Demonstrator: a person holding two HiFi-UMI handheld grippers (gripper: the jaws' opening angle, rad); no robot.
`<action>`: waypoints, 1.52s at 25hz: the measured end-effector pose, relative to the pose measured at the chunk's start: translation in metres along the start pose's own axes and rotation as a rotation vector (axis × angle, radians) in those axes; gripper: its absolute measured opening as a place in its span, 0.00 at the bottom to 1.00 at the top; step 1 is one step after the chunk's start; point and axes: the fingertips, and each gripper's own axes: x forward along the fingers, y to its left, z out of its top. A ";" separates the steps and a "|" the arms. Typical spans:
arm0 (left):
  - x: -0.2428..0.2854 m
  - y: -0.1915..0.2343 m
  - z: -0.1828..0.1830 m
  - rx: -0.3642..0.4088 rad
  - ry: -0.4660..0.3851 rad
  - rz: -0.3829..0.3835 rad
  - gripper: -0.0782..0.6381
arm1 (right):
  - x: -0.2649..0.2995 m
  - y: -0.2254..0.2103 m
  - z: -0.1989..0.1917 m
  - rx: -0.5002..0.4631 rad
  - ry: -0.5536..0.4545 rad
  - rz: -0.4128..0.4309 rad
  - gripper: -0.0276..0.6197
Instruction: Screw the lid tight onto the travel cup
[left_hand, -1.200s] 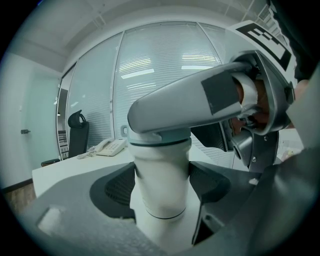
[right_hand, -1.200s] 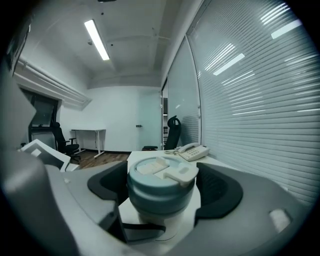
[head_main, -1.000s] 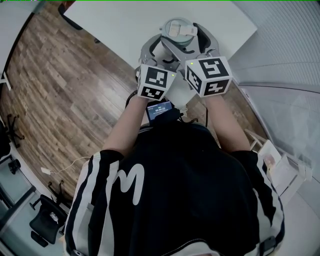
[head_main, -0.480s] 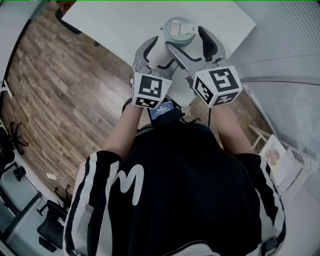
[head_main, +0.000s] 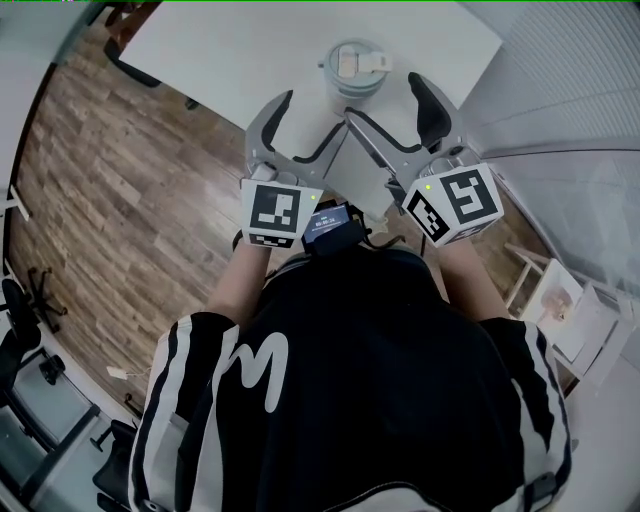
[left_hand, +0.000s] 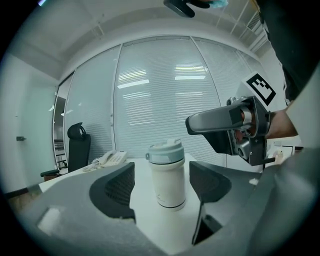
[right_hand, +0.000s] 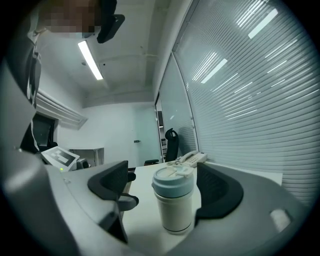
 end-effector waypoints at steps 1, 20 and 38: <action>-0.004 0.001 0.002 -0.001 -0.006 -0.002 0.59 | -0.003 0.001 0.001 -0.005 -0.004 -0.001 0.69; -0.042 0.009 0.019 -0.056 -0.075 -0.039 0.37 | -0.032 0.032 -0.003 -0.041 -0.027 -0.023 0.26; -0.057 0.010 0.029 -0.069 -0.122 -0.035 0.11 | -0.040 0.038 0.000 -0.021 -0.060 -0.042 0.04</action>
